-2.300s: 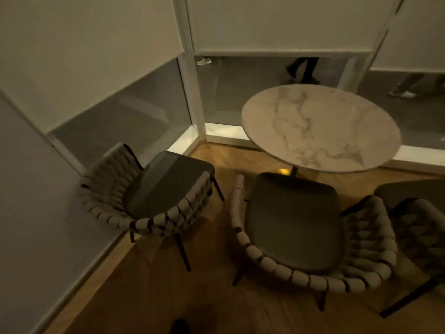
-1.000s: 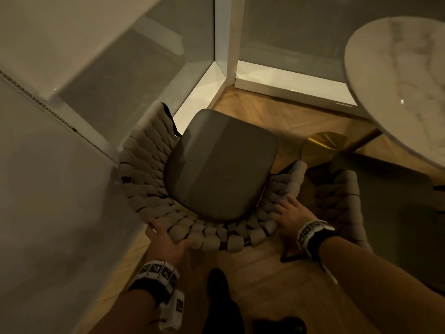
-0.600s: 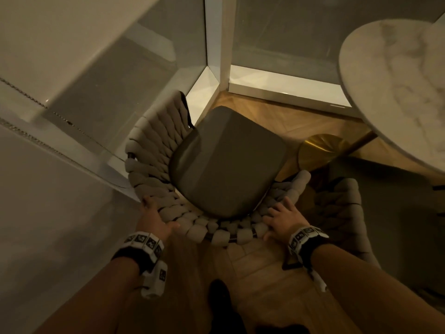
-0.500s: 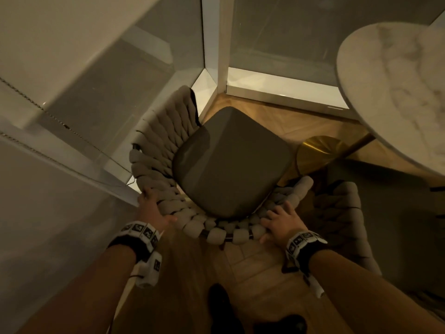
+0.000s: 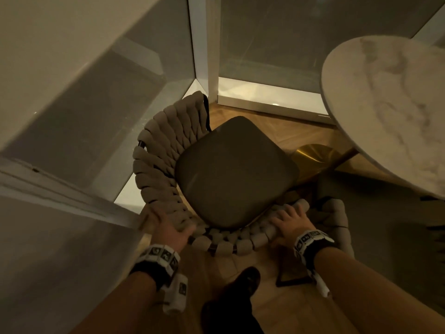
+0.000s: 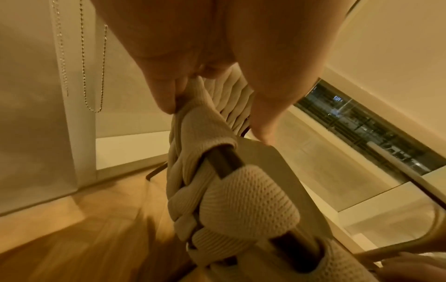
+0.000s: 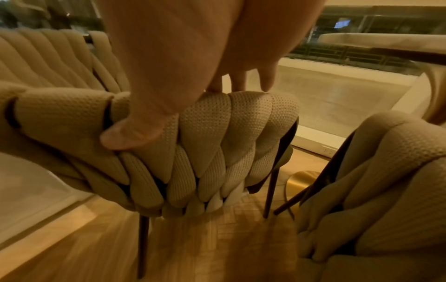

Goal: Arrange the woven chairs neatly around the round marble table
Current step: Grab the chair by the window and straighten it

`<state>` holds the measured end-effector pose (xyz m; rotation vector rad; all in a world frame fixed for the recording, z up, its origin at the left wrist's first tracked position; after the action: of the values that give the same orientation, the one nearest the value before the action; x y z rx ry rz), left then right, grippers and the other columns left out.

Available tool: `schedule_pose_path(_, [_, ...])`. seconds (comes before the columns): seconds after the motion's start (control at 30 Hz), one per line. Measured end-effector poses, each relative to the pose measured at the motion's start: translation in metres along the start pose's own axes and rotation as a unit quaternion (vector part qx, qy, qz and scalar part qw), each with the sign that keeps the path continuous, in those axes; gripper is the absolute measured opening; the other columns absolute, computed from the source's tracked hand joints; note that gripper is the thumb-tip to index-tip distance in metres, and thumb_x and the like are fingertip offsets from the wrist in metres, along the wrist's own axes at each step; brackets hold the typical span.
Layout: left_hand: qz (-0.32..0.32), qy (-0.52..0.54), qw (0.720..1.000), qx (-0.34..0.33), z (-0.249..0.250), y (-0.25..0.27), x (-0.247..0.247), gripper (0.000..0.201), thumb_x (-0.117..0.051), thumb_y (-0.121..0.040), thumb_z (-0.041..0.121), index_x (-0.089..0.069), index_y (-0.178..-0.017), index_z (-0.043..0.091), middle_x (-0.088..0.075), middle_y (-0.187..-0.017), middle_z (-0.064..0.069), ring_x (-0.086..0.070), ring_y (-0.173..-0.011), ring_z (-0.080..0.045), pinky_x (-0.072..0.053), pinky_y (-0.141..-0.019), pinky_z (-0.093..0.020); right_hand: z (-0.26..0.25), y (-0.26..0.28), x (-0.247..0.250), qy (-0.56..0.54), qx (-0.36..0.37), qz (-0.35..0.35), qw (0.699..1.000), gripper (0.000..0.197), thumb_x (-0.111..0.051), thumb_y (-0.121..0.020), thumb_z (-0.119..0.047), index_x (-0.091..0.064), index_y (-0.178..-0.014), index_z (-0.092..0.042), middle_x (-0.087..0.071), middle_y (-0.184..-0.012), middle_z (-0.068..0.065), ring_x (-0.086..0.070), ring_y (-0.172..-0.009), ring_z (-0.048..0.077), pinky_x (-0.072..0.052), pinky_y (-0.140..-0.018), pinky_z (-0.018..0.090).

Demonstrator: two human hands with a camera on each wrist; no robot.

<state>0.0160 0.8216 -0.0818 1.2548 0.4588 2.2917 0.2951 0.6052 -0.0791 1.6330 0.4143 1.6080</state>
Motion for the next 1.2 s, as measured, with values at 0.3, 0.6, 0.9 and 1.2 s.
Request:
schedule_pose_path(0.3, [-0.006, -0.067, 0.998, -0.013, 0.026, -0.028, 0.004, 0.126, -0.083, -0.071, 0.024, 0.014, -0.151, 0.015, 0.02, -0.16, -0.014, -0.018, -0.146, -0.038, -0.028, -0.117, -0.042, 0.053, -0.022, 0.02, -0.044, 0.029, 0.02, 0.998, 0.057, -0.051, -0.092, -0.042, -0.029, -0.145, -0.036, -0.028, -0.155, -0.004, -0.016, -0.144, 0.027, -0.003, -0.118, 0.053])
schedule_pose_path(0.6, [-0.028, -0.164, 0.981, -0.102, 0.058, -0.135, 0.056, 0.113, -0.084, -0.07, 0.026, -0.008, -0.153, 0.024, 0.006, -0.161, -0.017, -0.022, -0.144, -0.041, -0.031, -0.115, -0.047, 0.014, -0.049, 0.05, -0.066, 0.048, 0.016, 0.997, 0.057, -0.044, -0.092, -0.053, -0.027, -0.145, -0.039, -0.032, -0.149, 0.002, -0.024, -0.136, 0.033, -0.025, -0.109, 0.053])
schedule_pose_path(0.9, [-0.033, -0.211, 0.95, -0.229, 0.142, -0.239, 0.088, 0.086, -0.083, -0.069, 0.01, -0.041, -0.144, 0.013, -0.013, -0.161, -0.013, -0.032, -0.14, -0.041, -0.034, -0.113, -0.051, -0.018, -0.086, 0.08, -0.159, -0.022, 0.048, 0.986, 0.056, -0.037, -0.092, -0.06, -0.026, -0.143, -0.038, -0.037, -0.146, 0.001, -0.03, -0.13, 0.031, -0.029, -0.105, 0.052])
schedule_pose_path(1.2, [-0.174, -0.265, 0.859, -0.401, 0.192, -0.159, 0.008, 0.066, -0.046, -0.081, 0.061, -0.041, -0.14, 0.032, -0.038, -0.152, -0.001, -0.039, -0.138, -0.026, -0.028, -0.115, -0.054, 0.01, -0.1, 0.102, -0.216, -0.074, 0.006, 0.974, 0.068, -0.048, -0.09, -0.056, -0.02, -0.148, -0.034, -0.029, -0.151, 0.005, -0.025, -0.139, 0.03, -0.024, -0.113, 0.048])
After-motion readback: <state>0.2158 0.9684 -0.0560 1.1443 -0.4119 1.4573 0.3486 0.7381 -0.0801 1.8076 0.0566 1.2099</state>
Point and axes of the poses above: each hand's wrist, its own y-axis away from the middle knuckle, its own x-axis out of the back of the hand, z = x × y, the point moved 7 cm from there along -y, towards the middle knuckle
